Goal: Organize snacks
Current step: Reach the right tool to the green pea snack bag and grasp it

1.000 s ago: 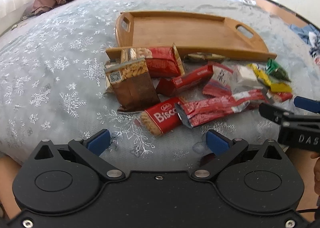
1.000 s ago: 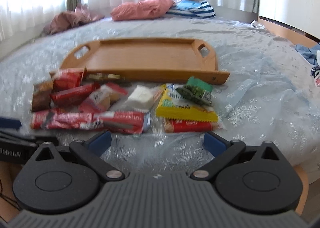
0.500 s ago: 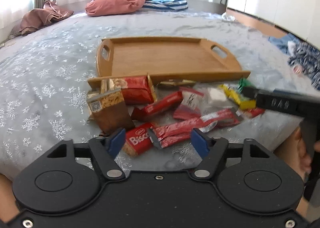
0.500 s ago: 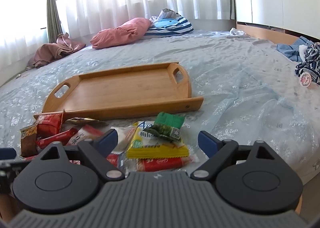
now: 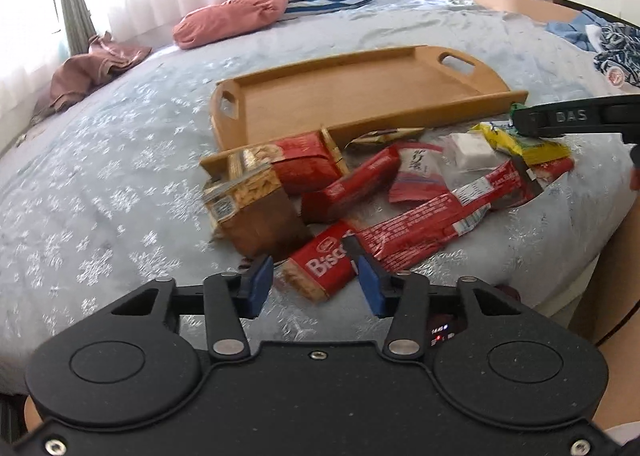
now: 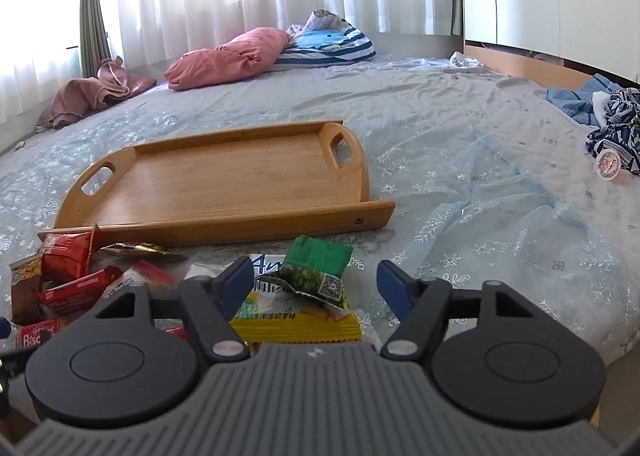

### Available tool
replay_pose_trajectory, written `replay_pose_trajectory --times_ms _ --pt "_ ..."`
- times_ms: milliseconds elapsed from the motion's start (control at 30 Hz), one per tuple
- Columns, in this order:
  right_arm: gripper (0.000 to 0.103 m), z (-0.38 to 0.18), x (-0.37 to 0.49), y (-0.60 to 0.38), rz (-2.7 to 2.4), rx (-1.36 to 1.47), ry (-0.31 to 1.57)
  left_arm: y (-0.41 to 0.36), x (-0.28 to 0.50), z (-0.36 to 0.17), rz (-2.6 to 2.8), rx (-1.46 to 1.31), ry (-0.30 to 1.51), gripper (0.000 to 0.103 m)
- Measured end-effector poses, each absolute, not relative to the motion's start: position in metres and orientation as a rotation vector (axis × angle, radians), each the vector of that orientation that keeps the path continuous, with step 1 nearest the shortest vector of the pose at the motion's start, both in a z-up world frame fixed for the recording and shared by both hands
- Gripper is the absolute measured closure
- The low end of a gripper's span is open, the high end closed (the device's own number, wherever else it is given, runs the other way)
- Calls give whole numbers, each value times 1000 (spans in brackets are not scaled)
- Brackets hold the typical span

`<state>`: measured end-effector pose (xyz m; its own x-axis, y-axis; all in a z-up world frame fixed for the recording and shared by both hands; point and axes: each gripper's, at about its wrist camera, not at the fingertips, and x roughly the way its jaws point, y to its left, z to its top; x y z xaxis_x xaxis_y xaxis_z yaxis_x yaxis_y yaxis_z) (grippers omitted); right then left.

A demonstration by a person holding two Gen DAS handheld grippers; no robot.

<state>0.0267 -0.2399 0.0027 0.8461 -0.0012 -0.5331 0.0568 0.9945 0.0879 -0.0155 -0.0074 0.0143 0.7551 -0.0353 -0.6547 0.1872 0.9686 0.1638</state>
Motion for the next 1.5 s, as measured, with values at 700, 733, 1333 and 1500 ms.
replay_pose_trajectory --times_ms 700,733,1333,1500 --pt "51 -3 41 -246 -37 81 601 4 -11 15 -175 230 740 60" --pt "51 -2 40 -246 -38 81 599 4 -12 15 -183 224 737 60" --pt "51 -4 28 -251 -64 83 608 6 -3 16 -181 185 751 54" --pt "44 -6 30 -255 -67 102 616 2 -1 15 -200 176 752 60"
